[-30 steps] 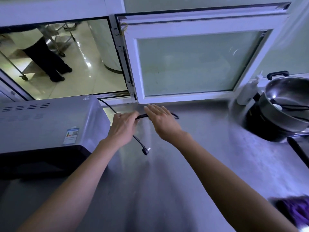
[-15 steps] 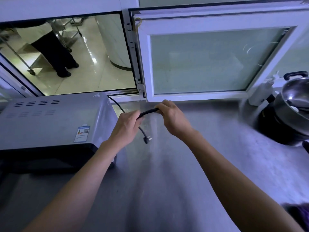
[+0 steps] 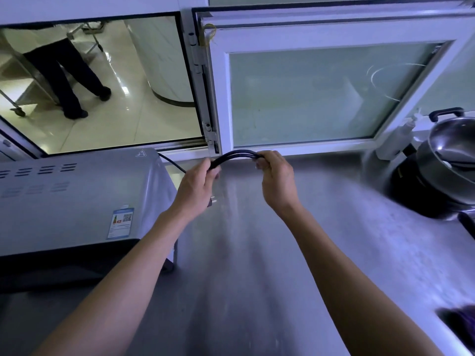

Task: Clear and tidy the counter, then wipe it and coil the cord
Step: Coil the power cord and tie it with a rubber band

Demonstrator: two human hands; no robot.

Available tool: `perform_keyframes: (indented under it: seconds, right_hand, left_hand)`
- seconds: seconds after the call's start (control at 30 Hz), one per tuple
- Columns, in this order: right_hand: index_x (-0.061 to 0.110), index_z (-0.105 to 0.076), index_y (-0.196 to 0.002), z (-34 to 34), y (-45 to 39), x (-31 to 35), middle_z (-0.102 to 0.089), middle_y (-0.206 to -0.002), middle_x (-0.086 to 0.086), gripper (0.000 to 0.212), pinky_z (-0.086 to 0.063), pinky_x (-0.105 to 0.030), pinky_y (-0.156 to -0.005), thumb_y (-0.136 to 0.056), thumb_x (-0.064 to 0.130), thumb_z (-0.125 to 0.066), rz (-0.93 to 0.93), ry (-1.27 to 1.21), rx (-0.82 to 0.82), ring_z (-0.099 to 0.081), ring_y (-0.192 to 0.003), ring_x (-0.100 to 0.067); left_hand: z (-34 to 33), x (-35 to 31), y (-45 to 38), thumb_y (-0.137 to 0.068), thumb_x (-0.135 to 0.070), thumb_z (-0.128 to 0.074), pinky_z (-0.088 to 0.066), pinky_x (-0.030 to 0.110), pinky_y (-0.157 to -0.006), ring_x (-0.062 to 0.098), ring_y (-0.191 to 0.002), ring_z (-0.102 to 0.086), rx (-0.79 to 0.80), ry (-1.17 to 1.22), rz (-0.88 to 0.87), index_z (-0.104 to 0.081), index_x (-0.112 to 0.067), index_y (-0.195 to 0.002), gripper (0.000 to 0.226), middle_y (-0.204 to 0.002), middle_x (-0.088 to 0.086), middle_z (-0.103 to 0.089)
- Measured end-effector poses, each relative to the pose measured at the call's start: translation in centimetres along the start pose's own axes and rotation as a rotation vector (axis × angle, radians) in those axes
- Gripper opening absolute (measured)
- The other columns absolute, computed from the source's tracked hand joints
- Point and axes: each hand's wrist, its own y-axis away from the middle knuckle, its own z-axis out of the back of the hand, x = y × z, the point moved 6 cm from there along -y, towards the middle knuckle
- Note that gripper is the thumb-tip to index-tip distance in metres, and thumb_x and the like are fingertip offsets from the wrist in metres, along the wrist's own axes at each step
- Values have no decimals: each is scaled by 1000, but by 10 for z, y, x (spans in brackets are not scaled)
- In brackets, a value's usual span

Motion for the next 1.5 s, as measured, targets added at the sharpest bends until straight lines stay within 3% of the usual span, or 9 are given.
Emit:
perform_keyframes:
  seconds: [0.07, 0.2, 0.33, 0.43, 0.7, 0.87, 1.07, 1.33, 1.5]
  right_hand:
    - [4, -63, -95, -18, 5, -7, -63, -91, -8, 23, -39, -22, -69, -99, -2, -42, -54, 14, 22, -54, -81, -20]
    - [8, -60, -100, -46, 9, -16, -69, -93, -2, 20, -41, -31, -67, -103, 12, -41, -152, 36, 103, -57, -79, -21]
    - [10, -61, -103, -66, 6, -7, -64, -93, -11, 19, -44, -37, -69, -103, 20, -45, -122, 131, 151, -54, -83, -27]
    - [7, -62, -94, -76, 2, 2, -61, -81, -10, 19, -37, -38, -65, -101, 17, -47, -135, 85, 143, -49, -77, -28]
    - [8, -52, -95, -100, 9, 9, -64, -80, -11, 11, -47, -41, -65, -97, 19, -52, -246, -50, 152, -57, -73, -30]
    - [19, -50, -99, -106, 16, 11, -63, -74, -5, 28, -45, -26, -54, -83, 25, -72, -237, -127, 136, -54, -69, -16]
    - [19, -54, -100, -106, 15, 4, -66, -79, 0, 30, -54, -34, -64, -81, 26, -76, -236, -100, 152, -61, -70, -14]
    - [20, -56, -92, -109, 3, 9, -63, -74, 13, 24, -43, -10, -54, -79, 19, -76, -200, -153, 144, -59, -64, 2]
    - [18, -54, -90, -115, 0, 2, -64, -74, 7, 25, -50, -25, -57, -79, 23, -76, -209, -110, 121, -58, -63, -7]
  left_hand:
    - [2, -3, -5, -105, -29, -39, -45, 19, -47, 20, -62, -55, -24, 13, -15, -47, -35, -84, 23, -90, -6, -65]
    - [9, 0, -7, -107, -27, -40, -50, 22, -46, 5, -54, -50, -19, 80, -4, -57, -28, -101, 18, -106, -12, -70]
    - [19, 5, -7, -107, -26, -41, -31, 14, -47, 5, -48, -42, -67, 93, -36, -61, -29, -103, 20, -62, -16, -52]
    - [20, 9, -6, -107, -25, -41, -28, 17, -49, 7, -50, -38, -91, 94, -7, -63, -23, -119, 26, -56, -17, -44]
    - [21, 5, -4, -107, -21, -41, -35, 10, -59, -8, -63, -50, -106, 167, 16, -62, -19, -127, 29, -70, -32, -57]
    - [21, 12, -9, -108, -24, -39, -42, 12, -93, -2, -112, -59, -94, 171, 68, -57, -22, -137, 34, -125, -12, -67]
    - [12, 24, -8, -107, -25, -39, -38, 1, -89, -12, -116, -55, -95, 254, 160, -59, -24, -134, 33, -120, -20, -66]
    - [5, 38, -17, -107, -23, -41, -49, 42, -103, 12, -109, -63, -36, 361, 273, -65, -18, -110, 25, -111, -2, -69]
    - [3, 46, -23, -106, -32, -40, -49, 50, -97, 12, -90, -60, 8, 332, 284, -61, -29, -94, 24, -89, -12, -64]
